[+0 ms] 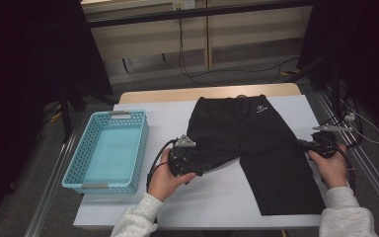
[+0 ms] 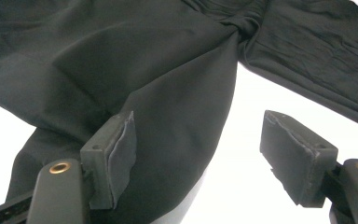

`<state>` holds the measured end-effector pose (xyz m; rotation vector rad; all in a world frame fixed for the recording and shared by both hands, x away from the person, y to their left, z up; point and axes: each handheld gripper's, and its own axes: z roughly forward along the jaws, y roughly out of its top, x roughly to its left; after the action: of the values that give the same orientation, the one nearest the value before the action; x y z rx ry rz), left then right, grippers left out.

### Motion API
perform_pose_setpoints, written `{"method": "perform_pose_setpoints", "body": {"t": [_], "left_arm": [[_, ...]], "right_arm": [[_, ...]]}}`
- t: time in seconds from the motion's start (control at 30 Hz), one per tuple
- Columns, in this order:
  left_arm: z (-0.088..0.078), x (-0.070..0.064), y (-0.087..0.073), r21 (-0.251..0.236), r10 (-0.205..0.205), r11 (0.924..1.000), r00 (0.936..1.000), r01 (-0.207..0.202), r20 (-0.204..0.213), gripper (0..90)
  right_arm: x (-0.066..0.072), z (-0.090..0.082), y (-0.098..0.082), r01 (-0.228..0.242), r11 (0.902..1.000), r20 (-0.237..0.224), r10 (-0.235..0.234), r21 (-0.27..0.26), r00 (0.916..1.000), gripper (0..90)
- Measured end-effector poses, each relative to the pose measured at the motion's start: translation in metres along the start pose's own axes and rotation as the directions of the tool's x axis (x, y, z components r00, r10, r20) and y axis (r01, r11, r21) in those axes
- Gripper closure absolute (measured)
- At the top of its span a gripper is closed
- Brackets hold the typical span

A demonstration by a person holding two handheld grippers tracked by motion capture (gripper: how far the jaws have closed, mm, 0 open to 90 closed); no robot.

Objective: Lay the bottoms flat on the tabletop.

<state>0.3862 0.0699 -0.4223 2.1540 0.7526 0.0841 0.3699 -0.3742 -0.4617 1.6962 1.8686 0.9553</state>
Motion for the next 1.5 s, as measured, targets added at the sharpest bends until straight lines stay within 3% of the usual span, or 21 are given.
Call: {"method": "perform_pose_setpoints", "body": {"t": [0.13,0.73,0.87,1.1,1.2,1.5], "left_arm": [[0.0,0.0,0.0,0.001,-0.001,1.0,1.0,0.001,0.003,27.3],[0.0,0.001,0.0,0.001,-0.002,1.0,1.0,0.002,0.001,27.3],[0.0,0.001,0.0,0.003,0.0,1.0,1.0,0.0,0.001,27.2],[0.001,0.003,0.001,0.007,0.006,1.0,1.0,-0.006,-0.002,27.3],[-0.001,0.004,0.002,0.003,0.006,1.0,1.0,-0.006,-0.003,27.3],[-0.006,0.007,0.005,-0.017,-0.006,0.9998,0.9999,0.006,0.014,27.0]], "right_arm": [[-0.002,-0.002,0.0,0.028,0.9996,0.018,-0.028,0.007,0.9995,90.0],[-0.008,-0.005,-0.003,0.005,1.0,0.025,-0.004,-0.007,0.9997,90.0],[-0.008,-0.006,-0.003,0.018,0.9998,0.031,-0.018,-0.007,0.9994,89.2],[-0.005,-0.011,-0.005,0.051,0.9987,0.053,-0.051,0.007,0.9973,76.0],[-0.001,-0.013,-0.006,0.058,0.9981,0.046,-0.059,0.024,0.9972,68.5],[0.012,-0.021,-0.011,0.087,0.995,0.038,-0.089,0.048,0.9953,56.8]]}}
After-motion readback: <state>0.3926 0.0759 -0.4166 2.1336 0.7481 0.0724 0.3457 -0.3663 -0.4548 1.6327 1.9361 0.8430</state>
